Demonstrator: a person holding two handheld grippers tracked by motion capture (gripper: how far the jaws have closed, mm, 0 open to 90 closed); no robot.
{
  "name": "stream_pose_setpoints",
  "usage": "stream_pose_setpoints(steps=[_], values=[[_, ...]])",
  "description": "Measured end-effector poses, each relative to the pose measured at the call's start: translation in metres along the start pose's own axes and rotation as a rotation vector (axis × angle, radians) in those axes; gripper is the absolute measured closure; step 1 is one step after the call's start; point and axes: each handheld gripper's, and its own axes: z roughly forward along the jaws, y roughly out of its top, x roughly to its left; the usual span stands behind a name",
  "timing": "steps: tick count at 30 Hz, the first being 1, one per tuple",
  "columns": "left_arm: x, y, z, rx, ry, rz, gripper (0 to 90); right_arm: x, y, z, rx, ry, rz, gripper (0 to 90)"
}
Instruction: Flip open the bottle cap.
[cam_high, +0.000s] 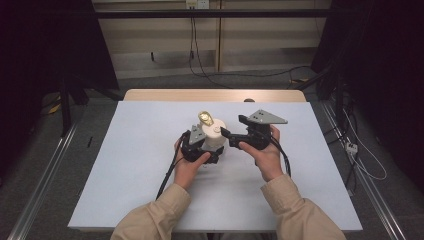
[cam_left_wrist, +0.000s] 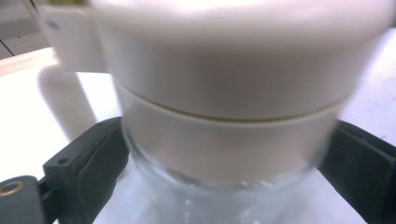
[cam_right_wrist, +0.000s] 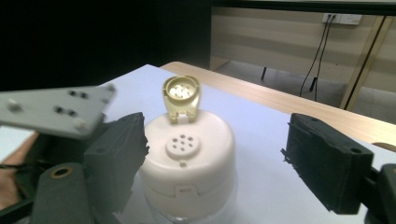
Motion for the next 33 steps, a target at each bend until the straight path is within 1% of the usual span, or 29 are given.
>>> stream_pose_setpoints(steps=[1,2,3,4,5,7,8,11,12,14,15,17,19,21,22,26,28,29,31,32,33], values=[[0.000,0.000,-0.005,-0.005,-0.002,0.008,4.4,-0.001,-0.002,-0.003,-0.004,-0.002,-0.001,18.9],[0.000,0.001,-0.010,-0.012,0.003,0.004,4.6,-0.003,-0.004,-0.006,-0.006,-0.003,0.002,18.4],[0.000,0.000,-0.015,-0.023,-0.001,-0.014,4.6,-0.004,-0.006,-0.009,-0.002,-0.002,0.012,17.6],[0.001,0.001,-0.020,-0.031,-0.007,-0.023,4.6,-0.006,-0.008,-0.011,0.004,-0.005,0.019,17.0],[0.002,0.001,-0.025,-0.031,-0.012,-0.030,4.6,-0.007,-0.011,-0.013,0.005,-0.007,0.018,17.0],[0.005,0.000,-0.035,-0.038,-0.010,-0.035,4.6,-0.008,-0.016,-0.019,0.006,-0.012,0.022,16.7],[0.005,0.000,-0.037,-0.040,-0.018,-0.050,4.6,-0.009,-0.020,-0.022,0.006,-0.015,0.026,15.9],[0.009,-0.003,-0.047,-0.023,-0.026,-0.048,6.1,-0.009,-0.028,-0.029,-0.002,-0.017,0.030,15.9],[0.010,-0.005,-0.051,-0.026,-0.024,-0.059,6.4,-0.009,-0.030,-0.032,-0.002,-0.018,0.032,15.7],[0.014,-0.009,-0.060,-0.022,-0.025,-0.067,6.3,-0.009,-0.035,-0.038,-0.009,-0.017,0.033,15.7],[0.016,-0.012,-0.064,-0.024,-0.019,-0.069,6.4,-0.008,-0.038,-0.040,-0.009,-0.019,0.029,15.6],[0.019,-0.017,-0.073,-0.021,-0.020,-0.076,6.3,-0.007,-0.044,-0.045,-0.003,-0.018,0.020,15.2],[0.022,-0.022,-0.082,-0.015,-0.012,-0.083,6.3,-0.006,-0.051,-0.049,0.007,-0.016,0.015,14.2],[0.027,-0.024,-0.090,-0.016,-0.019,-0.094,6.3,-0.007,-0.059,-0.053,0.016,-0.017,0.024,14.1],[0.028,-0.025,-0.094,-0.025,-0.018,-0.101,6.3,-0.007,-0.062,-0.055,0.027,-0.020,0.027,14.1],[0.034,-0.029,-0.109,-0.027,-0.005,-0.086,6.1,-0.008,-0.074,-0.064,0.036,-0.035,0.035,14.1],[0.036,-0.031,-0.115,-0.027,0.003,-0.091,6.2,-0.008,-0.077,-0.068,0.038,-0.035,0.034,13.9],[0.037,-0.031,-0.118,-0.027,0.003,-0.086,6.1,-0.008,-0.079,-0.070,0.037,-0.032,0.030,13.9],[0.039,-0.033,-0.124,-0.037,0.007,-0.096,6.1,-0.008,-0.083,-0.072,0.040,-0.030,0.038,13.9],[0.041,-0.034,-0.127,-0.036,0.008,-0.094,6.1,-0.008,-0.085,-0.073,0.044,-0.029,0.037,13.8],[0.042,-0.036,-0.130,-0.033,0.008,-0.099,6.1,-0.008,-0.086,-0.074,0.045,-0.029,0.032,13.6]])
